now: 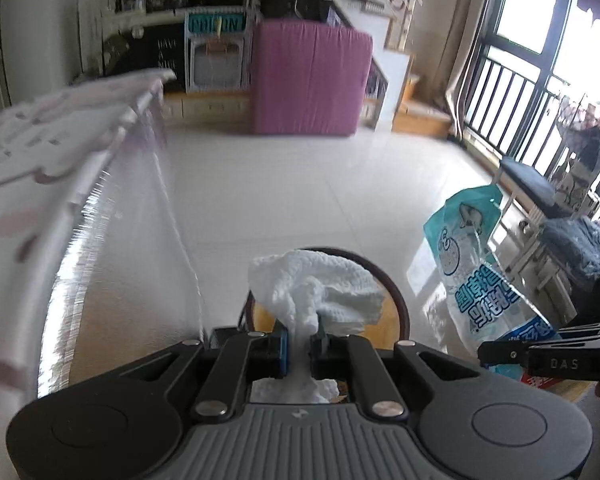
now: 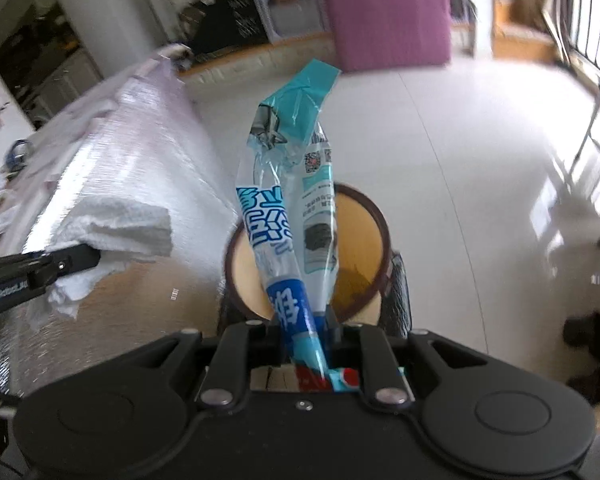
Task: Collect trash
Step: 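Carry the tissue and blue-and-white bag with both grippers over the wastebasket, then open the left gripper to drop the tissue while the right releases the bag into the wastebasket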
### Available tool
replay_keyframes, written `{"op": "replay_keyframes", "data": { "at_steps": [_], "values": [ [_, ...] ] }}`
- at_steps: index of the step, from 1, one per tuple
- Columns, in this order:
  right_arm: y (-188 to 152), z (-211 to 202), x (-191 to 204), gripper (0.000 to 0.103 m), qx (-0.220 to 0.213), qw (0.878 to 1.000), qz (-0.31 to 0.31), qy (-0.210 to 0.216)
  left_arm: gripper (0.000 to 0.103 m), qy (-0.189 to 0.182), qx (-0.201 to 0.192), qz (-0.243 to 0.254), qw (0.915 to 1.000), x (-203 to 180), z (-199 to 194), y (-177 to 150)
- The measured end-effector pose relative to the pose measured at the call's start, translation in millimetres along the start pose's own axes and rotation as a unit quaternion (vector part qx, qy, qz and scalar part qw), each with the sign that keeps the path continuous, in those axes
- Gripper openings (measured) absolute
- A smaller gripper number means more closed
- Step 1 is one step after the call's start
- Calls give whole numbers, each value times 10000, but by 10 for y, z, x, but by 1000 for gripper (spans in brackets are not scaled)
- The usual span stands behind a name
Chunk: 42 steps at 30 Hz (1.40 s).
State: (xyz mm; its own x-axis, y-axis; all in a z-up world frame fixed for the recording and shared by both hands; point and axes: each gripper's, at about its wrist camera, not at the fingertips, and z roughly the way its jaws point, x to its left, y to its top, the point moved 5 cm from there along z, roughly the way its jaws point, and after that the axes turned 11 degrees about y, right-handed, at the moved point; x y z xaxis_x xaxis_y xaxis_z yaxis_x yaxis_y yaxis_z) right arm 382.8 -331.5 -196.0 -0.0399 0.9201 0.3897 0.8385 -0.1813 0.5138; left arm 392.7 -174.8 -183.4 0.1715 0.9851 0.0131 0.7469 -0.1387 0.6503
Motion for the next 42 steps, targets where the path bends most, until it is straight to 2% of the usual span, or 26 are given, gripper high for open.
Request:
{"op": "replay_keyframes", "data": {
  "at_steps": [7, 11, 15, 20, 25, 30, 33, 35, 37, 39, 42],
  "values": [
    [233, 593, -307, 17, 633, 9959, 625, -136, 10, -51, 581, 153, 9982, -123, 647, 210],
    [374, 872, -398, 17, 993, 9907, 925, -68, 10, -122, 1028, 226, 9944, -201, 1049, 227],
    [425, 1121, -459, 18, 1375, 9816, 1320, 82, 10, -317, 1635, 280, 9856, -280, 1451, 155],
    [479, 1311, -561, 18, 1700, 9748, 1447, -3, 11, -628, 2389, 520, 9676, -437, 1901, 23],
    [475, 1570, -628, 18, 2288, 9621, 1481, 68, 11, -745, 2654, 656, 9590, -568, 2308, 1],
    [532, 1821, -665, 18, 2591, 9495, 1757, 197, 11, -670, 2798, 882, 9536, -586, 2591, -87],
    [607, 1939, -703, 19, 2666, 9443, 1912, 251, 19, -704, 2940, 906, 9489, -576, 2670, -191],
    [621, 1993, -725, 19, 2722, 9417, 1965, 235, 34, -699, 3013, 858, 9471, -547, 2693, -242],
    [661, 2054, -735, 20, 2782, 9400, 1969, 166, 55, -688, 2979, 825, 9485, -523, 2676, -259],
    [679, 2110, -756, 20, 2826, 9373, 2035, 122, 62, -662, 2893, 781, 9517, -484, 2631, -232],
    [690, 2151, -790, 21, 2797, 9332, 2255, 95, 64, -601, 2679, 682, 9592, -362, 2486, -117]
  ]
}}
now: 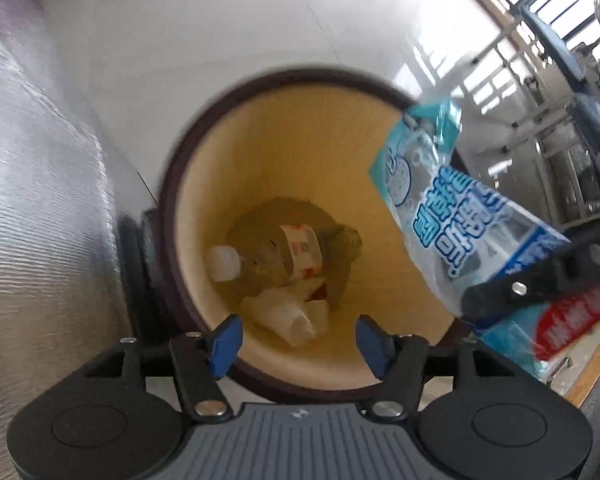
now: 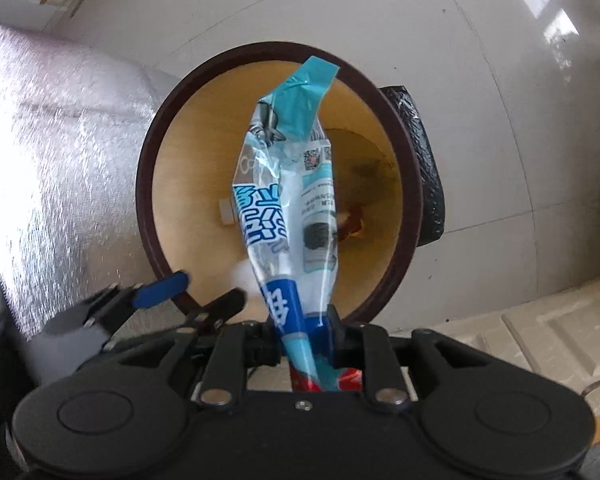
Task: Collect trash
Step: 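Open the left gripper to drop the tissue while the right releases the bag into the wastebasket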
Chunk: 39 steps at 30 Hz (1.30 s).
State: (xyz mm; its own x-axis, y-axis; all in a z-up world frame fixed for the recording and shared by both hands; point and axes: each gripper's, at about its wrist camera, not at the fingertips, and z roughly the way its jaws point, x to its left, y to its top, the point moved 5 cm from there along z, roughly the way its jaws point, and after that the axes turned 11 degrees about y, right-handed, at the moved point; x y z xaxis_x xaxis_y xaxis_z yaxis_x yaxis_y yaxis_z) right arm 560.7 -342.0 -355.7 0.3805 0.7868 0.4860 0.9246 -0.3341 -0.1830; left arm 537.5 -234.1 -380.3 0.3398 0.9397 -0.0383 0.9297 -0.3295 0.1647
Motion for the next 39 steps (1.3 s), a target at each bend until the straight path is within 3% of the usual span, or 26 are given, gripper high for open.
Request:
{"op": "replay_keyframes", "data": {
  "at_steps": [4, 9, 15, 17, 20, 22, 23, 24, 25, 30, 39],
  "values": [
    [69, 32, -110, 23, -217, 9961, 780, 345, 67, 153, -356, -350, 9986, 236, -321, -7],
    [160, 200, -110, 23, -372, 9824, 1619, 857, 71, 792, -818, -631, 9915, 534, -735, -47],
    [44, 448, -140, 23, -412, 9691, 2318, 739, 73, 858, -1148, -735, 9869, 640, -1105, -71],
    [-71, 467, -202, 23, -433, 9531, 2888, 793, 73, 829, -1191, -775, 9864, 640, -1196, -85],
    [-292, 478, -287, 25, -749, 9163, 3797, 1028, 73, 882, -1268, -798, 9848, 693, -1267, -75],
    [-370, 511, -324, 32, -1023, 8925, 4235, 1163, 74, 917, -1295, -823, 9839, 725, -1289, -80],
    [-388, 533, -333, 39, -1108, 8867, 4334, 1169, 74, 927, -1300, -840, 9836, 739, -1290, -83],
    [-380, 547, -321, 58, -1174, 8872, 4311, 1149, 75, 948, -1298, -855, 9833, 754, -1285, -101],
    [-350, 547, -299, 71, -1261, 8927, 4190, 1074, 75, 965, -1289, -864, 9832, 774, -1277, -106],
    [-179, 351, -198, 71, -1575, 9246, 3337, 948, 75, 927, -1254, -827, 9843, 774, -1244, -129],
    [-46, 184, -179, 68, -1476, 9528, 2552, 719, 75, 869, -1144, -655, 9875, 675, -1091, -135]
  ]
}}
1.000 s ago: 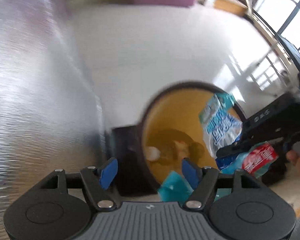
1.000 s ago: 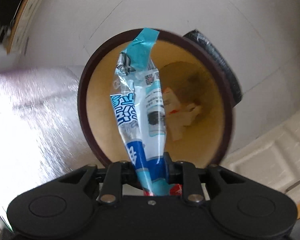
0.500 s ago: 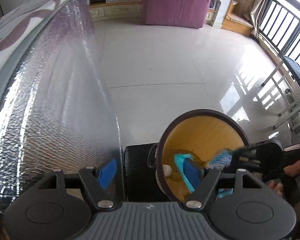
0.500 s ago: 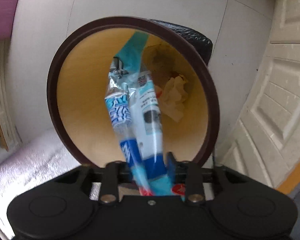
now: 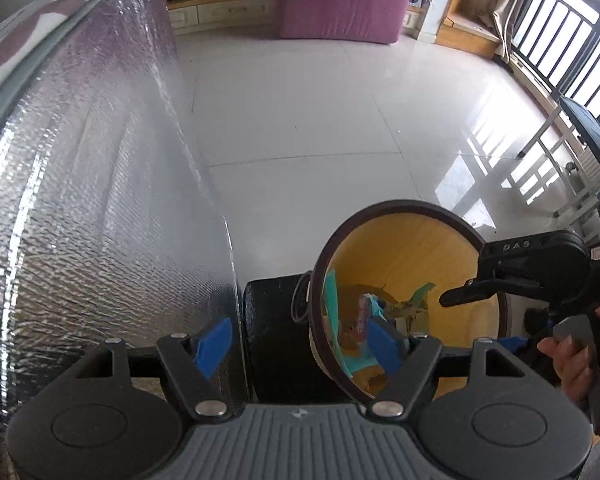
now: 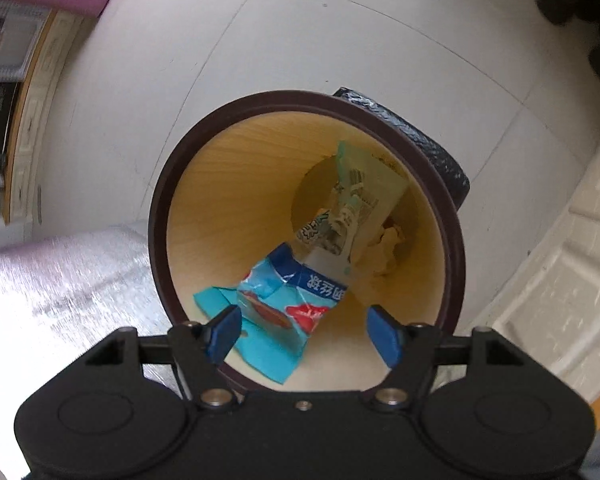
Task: Collect trash
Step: 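Open the left gripper to drop the tissue while the right releases the bag into the wastebasket, then move both tools back from the wastebasket toward the remaining trash on the table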
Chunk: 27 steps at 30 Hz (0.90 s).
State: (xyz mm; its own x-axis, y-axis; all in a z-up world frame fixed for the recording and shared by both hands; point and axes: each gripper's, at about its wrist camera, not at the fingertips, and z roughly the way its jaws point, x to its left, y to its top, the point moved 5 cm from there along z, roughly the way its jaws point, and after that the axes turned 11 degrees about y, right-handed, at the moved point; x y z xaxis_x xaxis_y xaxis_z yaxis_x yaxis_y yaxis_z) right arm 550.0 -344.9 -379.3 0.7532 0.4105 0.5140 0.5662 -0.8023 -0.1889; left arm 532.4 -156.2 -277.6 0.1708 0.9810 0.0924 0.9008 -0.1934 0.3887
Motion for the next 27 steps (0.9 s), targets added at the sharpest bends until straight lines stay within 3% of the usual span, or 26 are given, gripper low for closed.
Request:
{"op": "replay_keyframes", "data": {
  "at_steps": [3, 7, 11, 15, 20, 27],
  "values": [
    [-63, 55, 126, 57, 247, 9965, -706, -373, 75, -55, 26, 43, 10000, -22, 13, -26],
    [-219, 352, 181, 39, 908, 9831, -1395, -766, 75, -134, 12, 63, 9999, -44, 18, -48],
    [-343, 769, 150, 36, 1244, 9646, -2022, -1144, 75, -185, -7, 65, 9998, -55, 47, -76],
    [-245, 1033, 155, 21, 914, 9719, -2008, -824, 75, -233, -15, 105, 9997, -71, 62, -114],
    [79, 906, 415, 21, -139, 9753, -2198, -187, 75, -273, -70, 121, 9995, -73, 62, -117],
    [128, 598, 466, 24, -9, 9641, -2648, -216, 75, -287, -113, 117, 9995, -124, 46, -96]
  ]
}}
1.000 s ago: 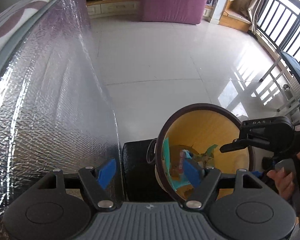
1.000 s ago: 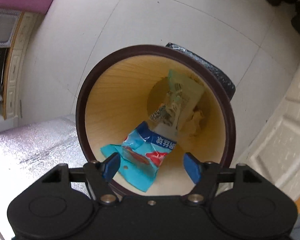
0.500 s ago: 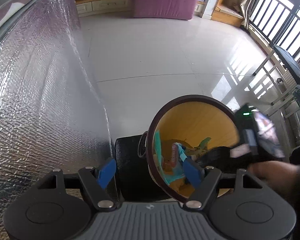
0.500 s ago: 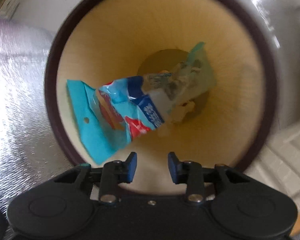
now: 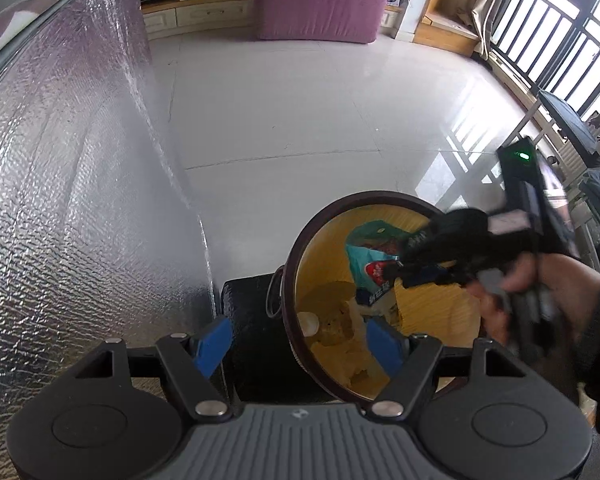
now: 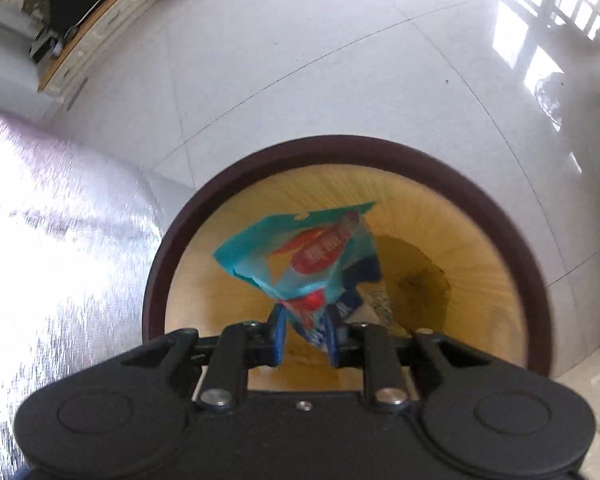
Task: Collect trash
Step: 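Move both tools back from the wastebasket toward the remaining trash on the table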
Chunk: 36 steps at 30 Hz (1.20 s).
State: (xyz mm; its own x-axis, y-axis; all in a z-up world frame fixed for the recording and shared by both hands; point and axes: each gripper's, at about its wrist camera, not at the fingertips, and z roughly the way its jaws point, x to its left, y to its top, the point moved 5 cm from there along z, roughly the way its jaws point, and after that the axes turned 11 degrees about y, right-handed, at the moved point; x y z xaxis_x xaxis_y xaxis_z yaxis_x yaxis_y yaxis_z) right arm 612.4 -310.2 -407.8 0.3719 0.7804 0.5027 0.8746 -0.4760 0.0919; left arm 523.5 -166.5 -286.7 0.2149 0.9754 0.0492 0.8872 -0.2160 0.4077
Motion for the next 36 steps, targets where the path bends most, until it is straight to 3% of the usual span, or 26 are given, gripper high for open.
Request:
{"op": "replay_keyframes", "data": {
  "at_steps": [6, 10, 14, 20, 26, 28, 36],
  "values": [
    [-239, -436, -110, 35, 60, 9997, -202, -150, 75, -47, -27, 34, 10000, -33, -21, 6],
    [-417, -747, -103, 52, -137, 9988, -436, -189, 75, -78, -54, 19, 10000, -53, -58, -2],
    [-531, -1105, -58, 62, -419, 9969, -649, -162, 75, -112, -77, -24, 9999, -84, -140, -42],
    [-663, -1525, 25, 74, -822, 9916, -960, -280, 81, -75, -238, -81, 9997, -97, -320, -95],
    [-837, -1855, 78, 89, -1136, 9841, -1308, -386, 95, 6, -443, -151, 9989, -93, -541, -182],
    [-901, -1971, 80, 98, -1249, 9816, -1386, -399, 101, 39, -525, -159, 9985, -91, -624, -210],
    [-1201, -2387, 82, 103, -1780, 9679, -1702, -502, 103, 111, -930, -191, 9954, -119, -950, -376]
  ]
}}
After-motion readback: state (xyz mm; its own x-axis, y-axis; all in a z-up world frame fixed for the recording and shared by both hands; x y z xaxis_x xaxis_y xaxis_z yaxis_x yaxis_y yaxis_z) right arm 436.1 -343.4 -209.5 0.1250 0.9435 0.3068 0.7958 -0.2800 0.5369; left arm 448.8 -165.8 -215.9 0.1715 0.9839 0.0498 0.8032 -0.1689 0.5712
